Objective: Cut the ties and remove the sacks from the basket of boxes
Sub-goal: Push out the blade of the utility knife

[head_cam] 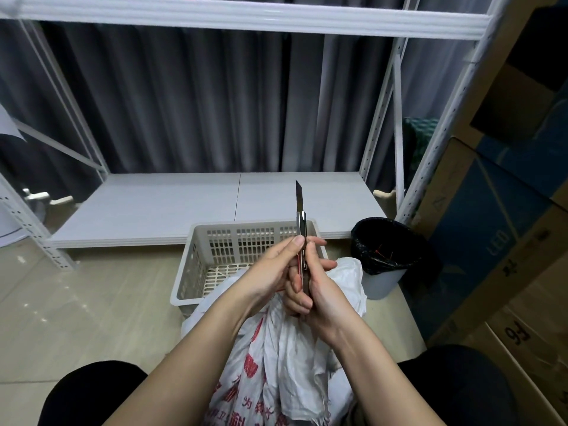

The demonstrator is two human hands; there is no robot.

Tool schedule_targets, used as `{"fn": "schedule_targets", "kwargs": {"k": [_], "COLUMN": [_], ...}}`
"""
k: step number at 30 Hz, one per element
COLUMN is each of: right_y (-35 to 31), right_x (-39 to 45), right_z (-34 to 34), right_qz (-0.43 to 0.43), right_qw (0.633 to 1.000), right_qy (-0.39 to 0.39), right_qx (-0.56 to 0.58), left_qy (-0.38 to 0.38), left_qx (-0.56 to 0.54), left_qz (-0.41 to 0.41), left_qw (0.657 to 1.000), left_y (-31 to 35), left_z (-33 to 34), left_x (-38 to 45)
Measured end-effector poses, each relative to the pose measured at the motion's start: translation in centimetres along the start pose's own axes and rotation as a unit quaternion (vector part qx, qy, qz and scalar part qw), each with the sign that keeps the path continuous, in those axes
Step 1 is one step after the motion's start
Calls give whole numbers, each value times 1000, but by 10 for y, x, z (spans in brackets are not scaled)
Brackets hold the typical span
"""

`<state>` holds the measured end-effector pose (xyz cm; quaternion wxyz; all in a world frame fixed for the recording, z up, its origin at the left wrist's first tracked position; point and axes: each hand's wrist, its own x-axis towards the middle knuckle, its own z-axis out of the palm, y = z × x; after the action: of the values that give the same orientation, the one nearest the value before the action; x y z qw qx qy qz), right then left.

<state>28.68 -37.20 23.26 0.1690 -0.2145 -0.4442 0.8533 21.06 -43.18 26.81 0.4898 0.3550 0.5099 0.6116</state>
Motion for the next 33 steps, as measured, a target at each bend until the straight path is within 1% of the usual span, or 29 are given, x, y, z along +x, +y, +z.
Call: {"fn": "schedule_targets", "kwargs": {"k": [1,2,4,5,7,8,10,12,13,16,20,22,28,30,33], "right_y": [-1,-2,-3,-4,-6,-8,-12,-17,-19,-26,-29,-28,-19,-19,-18], "right_x": [0,0,2,1,1,0,-4,-9,-11,-16,-17,-17,-12,-12,-12], "right_z": [-1,-2,-1,1,1,1,3,4,5,3,0,3,8,9,8], "right_qz": [5,11,0,-17,-32,-34,-43,-45,-50,-44,-14,-33,-90,-90,-78], "right_qw": [1000,999,986,985,996,998,999,999,998,988,984,989,995,995,995], "right_qy": [-12,-46,-147,-148,-71,-37,-13,-12,-18,-70,-100,-85,17,41,53], "right_qx": [7,23,78,87,53,28,4,13,39,129,145,116,36,21,-9], "left_qy": [0,0,-3,-4,4,18,58,79,79,81,89,82,55,48,38], "left_qx": [-4,-8,-14,-16,-38,-70,-131,-155,-158,-182,-207,-206,-165,-156,-162], "left_qz": [-6,-13,-18,-13,6,17,44,51,46,31,35,41,41,33,34], "left_qw": [1000,1000,1000,1000,999,997,989,983,983,979,974,974,984,986,986], "left_y": [0,1,3,3,7,9,13,14,13,10,8,8,10,9,5], "left_z": [1,2,4,4,7,9,12,14,14,13,10,9,5,4,1], "left_x": [-1,-3,-4,-2,2,5,10,12,13,14,15,15,14,13,13]}}
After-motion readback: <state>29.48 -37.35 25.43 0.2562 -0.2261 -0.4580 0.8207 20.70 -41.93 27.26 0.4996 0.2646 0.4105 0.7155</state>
